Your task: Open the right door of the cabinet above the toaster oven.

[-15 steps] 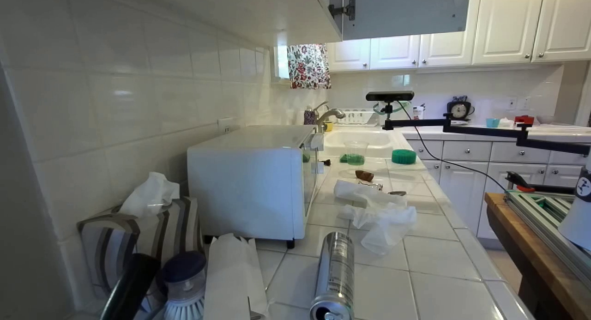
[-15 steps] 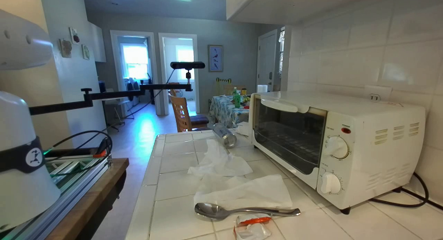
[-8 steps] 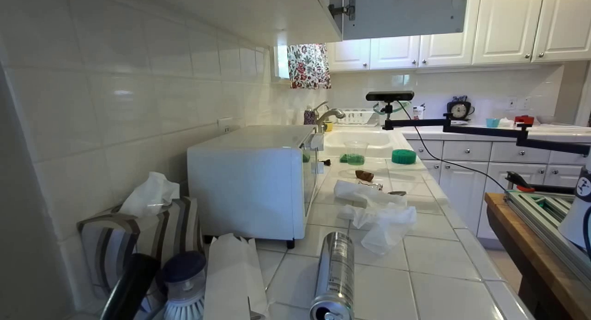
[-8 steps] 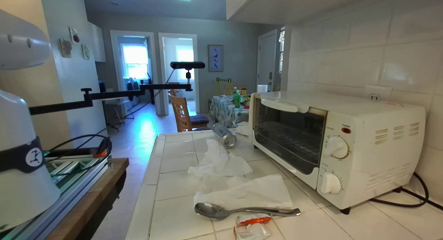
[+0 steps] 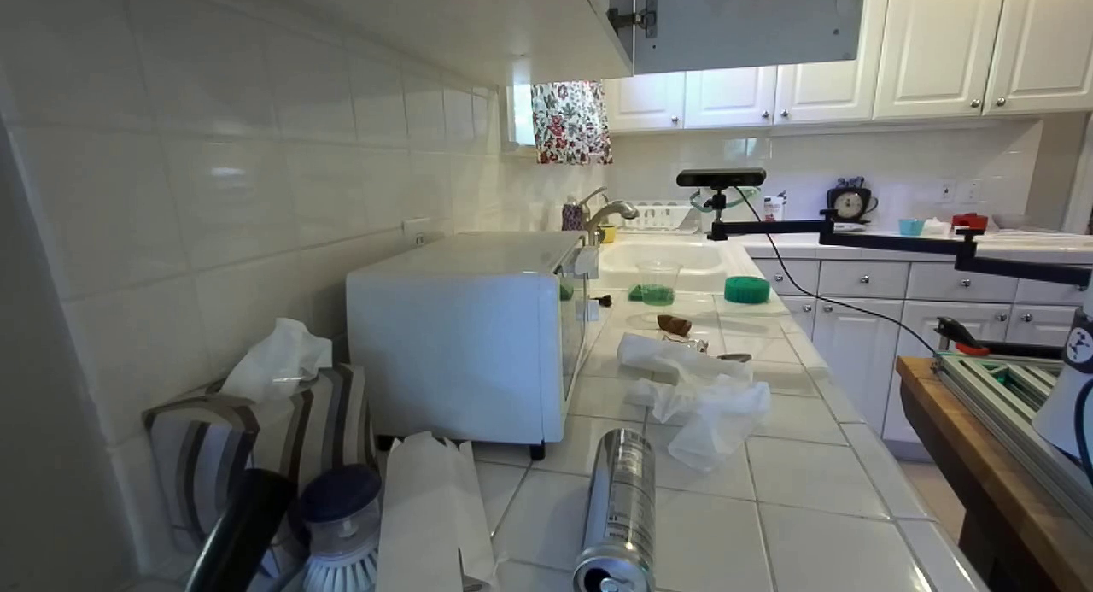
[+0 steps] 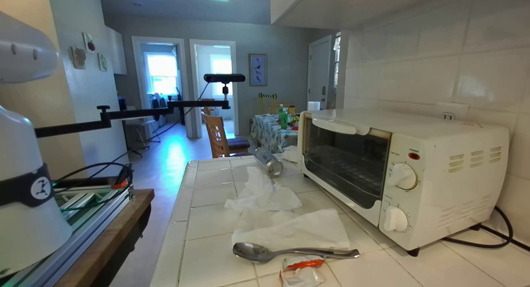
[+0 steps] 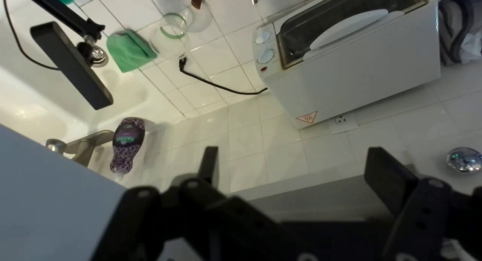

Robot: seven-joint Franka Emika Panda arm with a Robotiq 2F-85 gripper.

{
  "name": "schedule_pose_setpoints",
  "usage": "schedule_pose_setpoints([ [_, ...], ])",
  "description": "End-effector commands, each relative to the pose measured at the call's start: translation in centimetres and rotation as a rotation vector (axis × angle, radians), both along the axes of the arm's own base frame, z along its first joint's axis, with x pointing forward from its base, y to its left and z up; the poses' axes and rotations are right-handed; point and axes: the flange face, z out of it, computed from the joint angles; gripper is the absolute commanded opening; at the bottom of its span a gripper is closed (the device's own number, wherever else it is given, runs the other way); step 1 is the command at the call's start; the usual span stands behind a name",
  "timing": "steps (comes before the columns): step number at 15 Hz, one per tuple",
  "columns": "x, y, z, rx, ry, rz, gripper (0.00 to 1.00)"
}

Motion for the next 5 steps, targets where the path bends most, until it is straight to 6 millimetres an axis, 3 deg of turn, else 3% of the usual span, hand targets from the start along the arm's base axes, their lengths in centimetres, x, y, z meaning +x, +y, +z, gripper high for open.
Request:
schedule_pose_setpoints([
  [1, 0.04, -0.01, 0.15, 0.003, 0.002, 0.001, 1.00],
  [5, 0.00, -0.02, 0.17, 0.004, 0.006, 0.001, 1.00],
])
